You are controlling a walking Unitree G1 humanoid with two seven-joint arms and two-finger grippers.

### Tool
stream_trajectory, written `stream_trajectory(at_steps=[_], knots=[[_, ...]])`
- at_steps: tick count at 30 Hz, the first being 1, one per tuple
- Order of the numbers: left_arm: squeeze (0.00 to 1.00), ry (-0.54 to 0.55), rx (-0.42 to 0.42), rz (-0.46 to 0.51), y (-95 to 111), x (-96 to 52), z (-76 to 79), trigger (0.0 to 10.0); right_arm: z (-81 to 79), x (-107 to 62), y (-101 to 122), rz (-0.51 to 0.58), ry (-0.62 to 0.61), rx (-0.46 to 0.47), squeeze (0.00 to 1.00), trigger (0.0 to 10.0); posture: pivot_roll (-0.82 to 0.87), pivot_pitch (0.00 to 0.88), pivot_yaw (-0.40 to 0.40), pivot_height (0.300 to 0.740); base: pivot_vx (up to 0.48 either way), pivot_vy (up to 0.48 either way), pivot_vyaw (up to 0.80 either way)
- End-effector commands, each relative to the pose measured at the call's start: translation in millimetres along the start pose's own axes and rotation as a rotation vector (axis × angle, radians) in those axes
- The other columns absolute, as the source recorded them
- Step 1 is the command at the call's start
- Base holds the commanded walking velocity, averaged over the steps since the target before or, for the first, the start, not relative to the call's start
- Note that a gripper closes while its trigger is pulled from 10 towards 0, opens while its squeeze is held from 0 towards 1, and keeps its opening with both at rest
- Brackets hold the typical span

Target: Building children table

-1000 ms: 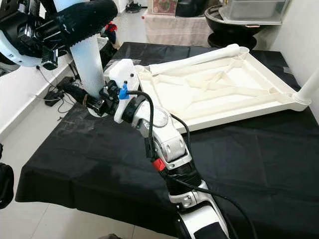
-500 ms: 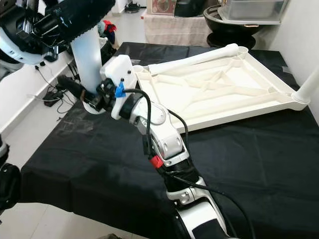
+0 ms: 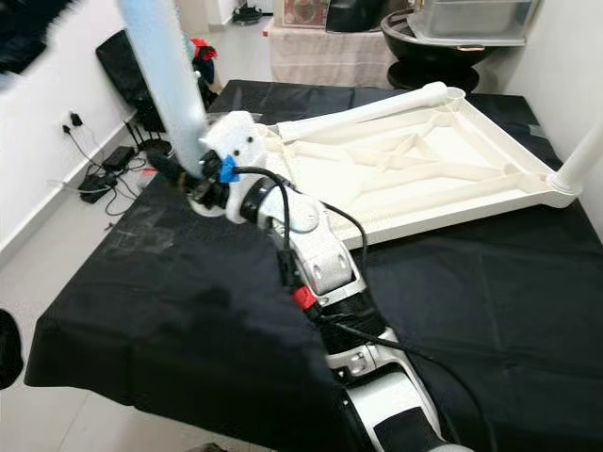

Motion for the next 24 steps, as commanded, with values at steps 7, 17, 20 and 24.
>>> stream_trajectory(at_steps=[7, 17, 20, 24], knots=[[1.00, 0.292, 0.037, -0.080, -6, -42.8, -28.0, 10.0, 29.7, -10.3, -12, -0.051, -0.152, -0.007, 0.00, 0.0, 0.04, 0.057, 0.066, 0.740, 0.000, 0.000, 0.00], [0.00, 0.481, -0.118, -0.579, -134, -110.8, 22.2, 10.0, 60.0, -30.4, -18, -0.102, -0.235, -0.035, 0.00, 10.0, 0.05, 0.080, 0.069, 0.740, 0.000, 0.000, 0.00], [0.00, 0.409, -0.169, -0.723, -168, -125.7, 75.4, 10.0, 59.7, -34.2, -6, -0.030, -0.183, -0.019, 0.00, 10.0, 0.05, 0.097, 0.066, 0.740, 0.000, 0.000, 0.00], [0.00, 0.297, -0.244, -0.814, -176, -142.4, 136.6, 10.0, 52.1, -37.6, 0, -0.012, -0.086, -0.008, 0.00, 10.0, 0.05, 0.143, 0.060, 0.740, 0.000, 0.000, 0.00]])
Point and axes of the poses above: a point about 5 cm out from each wrist's last joint towards the gripper, its own x axis pointing out of the wrist towards the gripper, its own y axis along the axis of the wrist's last joint, z = x × y, the point moved 4 cm from there along x, pointing out of the wrist towards the gripper, and after that the axes turned 6 degrees about x, right-handed, at the moved point
